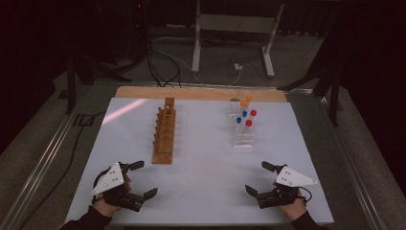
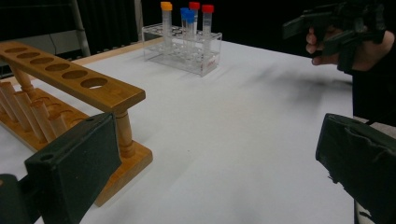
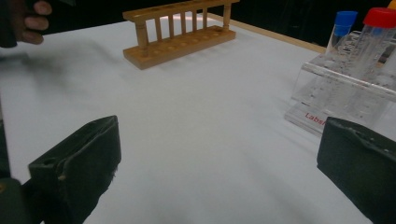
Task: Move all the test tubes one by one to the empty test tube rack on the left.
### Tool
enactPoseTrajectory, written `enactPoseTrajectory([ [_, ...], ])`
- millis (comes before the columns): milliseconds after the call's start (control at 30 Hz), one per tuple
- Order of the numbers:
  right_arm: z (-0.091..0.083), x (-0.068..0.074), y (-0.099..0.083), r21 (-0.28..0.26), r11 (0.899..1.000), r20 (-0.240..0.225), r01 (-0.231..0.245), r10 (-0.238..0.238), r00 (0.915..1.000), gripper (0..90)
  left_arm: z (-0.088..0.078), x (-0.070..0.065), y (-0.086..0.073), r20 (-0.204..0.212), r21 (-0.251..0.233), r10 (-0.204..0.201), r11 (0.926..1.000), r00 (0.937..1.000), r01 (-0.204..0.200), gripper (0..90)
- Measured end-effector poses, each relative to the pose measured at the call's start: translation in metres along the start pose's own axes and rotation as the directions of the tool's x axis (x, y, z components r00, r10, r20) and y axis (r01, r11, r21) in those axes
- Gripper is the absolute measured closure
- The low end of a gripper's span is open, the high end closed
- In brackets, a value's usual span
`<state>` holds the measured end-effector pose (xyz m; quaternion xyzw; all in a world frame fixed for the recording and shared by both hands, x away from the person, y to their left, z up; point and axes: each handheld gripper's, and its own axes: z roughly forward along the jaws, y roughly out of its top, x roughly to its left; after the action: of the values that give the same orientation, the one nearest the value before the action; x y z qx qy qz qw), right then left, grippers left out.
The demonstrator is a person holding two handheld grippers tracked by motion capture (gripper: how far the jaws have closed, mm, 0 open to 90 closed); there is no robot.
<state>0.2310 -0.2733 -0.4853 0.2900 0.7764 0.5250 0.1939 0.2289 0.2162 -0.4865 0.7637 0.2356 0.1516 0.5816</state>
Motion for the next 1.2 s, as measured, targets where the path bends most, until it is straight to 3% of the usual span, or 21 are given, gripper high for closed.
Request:
enactPoseTrajectory([
  [267,-0.002,0.006,0.016,0.0,1.0,0.055,0.019,-0.019,0.9983,2.4,0.001,0.0,0.0,-0.002,0.006,0.003,1.0,1.0,-0.003,0.6],
  [367,-0.001,0.005,0.022,-0.005,1.0,0.051,0.01,-0.01,0.9987,0.0,0.0,0.0,0.0,-0.004,-0.001,-0.003,1.0,1.0,0.003,0.6],
  [867,0.003,-0.008,0.056,-0.064,0.998,0.106,0.029,-0.022,0.9942,0.0,0.0,0.001,0.0,-0.011,0.0,-0.003,1.0,0.9999,0.003,0.6],
  [1200,0.02,-0.018,0.072,-0.079,0.996,0.159,0.042,-0.029,0.9869,0.0,0.0,0.0,0.0,-0.011,-0.002,-0.002,1.0,0.9999,0.002,0.6],
])
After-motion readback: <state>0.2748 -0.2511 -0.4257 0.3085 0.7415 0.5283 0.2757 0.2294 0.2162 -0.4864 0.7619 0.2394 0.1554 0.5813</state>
